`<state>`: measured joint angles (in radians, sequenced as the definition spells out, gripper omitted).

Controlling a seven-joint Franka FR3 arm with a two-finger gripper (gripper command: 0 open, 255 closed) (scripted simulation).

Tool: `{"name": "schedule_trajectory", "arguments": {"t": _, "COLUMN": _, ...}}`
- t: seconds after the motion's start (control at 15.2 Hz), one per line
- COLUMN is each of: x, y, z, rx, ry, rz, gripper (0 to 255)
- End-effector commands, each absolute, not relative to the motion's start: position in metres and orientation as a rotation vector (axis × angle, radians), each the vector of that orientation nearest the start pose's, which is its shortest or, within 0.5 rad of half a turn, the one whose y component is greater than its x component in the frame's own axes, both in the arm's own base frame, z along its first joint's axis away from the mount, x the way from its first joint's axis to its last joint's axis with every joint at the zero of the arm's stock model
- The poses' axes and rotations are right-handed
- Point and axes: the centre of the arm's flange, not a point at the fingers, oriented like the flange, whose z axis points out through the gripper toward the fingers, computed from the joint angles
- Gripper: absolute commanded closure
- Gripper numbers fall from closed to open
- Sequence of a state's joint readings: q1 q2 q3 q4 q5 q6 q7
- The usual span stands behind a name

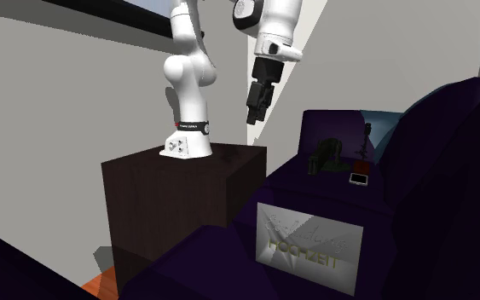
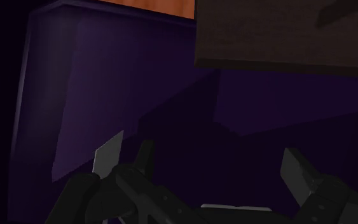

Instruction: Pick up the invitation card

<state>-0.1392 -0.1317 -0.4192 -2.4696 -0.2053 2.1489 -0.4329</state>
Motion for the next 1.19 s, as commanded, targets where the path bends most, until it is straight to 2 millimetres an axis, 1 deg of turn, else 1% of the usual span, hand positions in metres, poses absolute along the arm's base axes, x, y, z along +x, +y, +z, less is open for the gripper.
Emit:
{"name": "schedule_trajectory", "arguments": {"t": 0.0, "x": 0.378, "y": -0.259, "z": 0.306, "rx": -3.129, "ry": -0.030, "rz": 0.356, "gripper": 0}}
{"name": "schedule_trajectory", "arguments": {"t": 0.79, "x": 0.421, "y": -0.372, "z": 0.207, "rx": -3.153, "ry": -0.083, "rz": 0.397, "gripper": 0}}
{"name": "schedule_trajectory", "arguments": {"t": 0.86, "x": 0.423, "y": -0.377, "z": 0.203, "rx": -3.154, "ry": -0.086, "rz": 0.399, "gripper": 0}}
{"name": "schedule_trajectory", "arguments": {"t": 1.12, "x": 0.423, "y": -0.377, "z": 0.182, "rx": -3.154, "ry": -0.086, "rz": 0.399, "gripper": 0}}
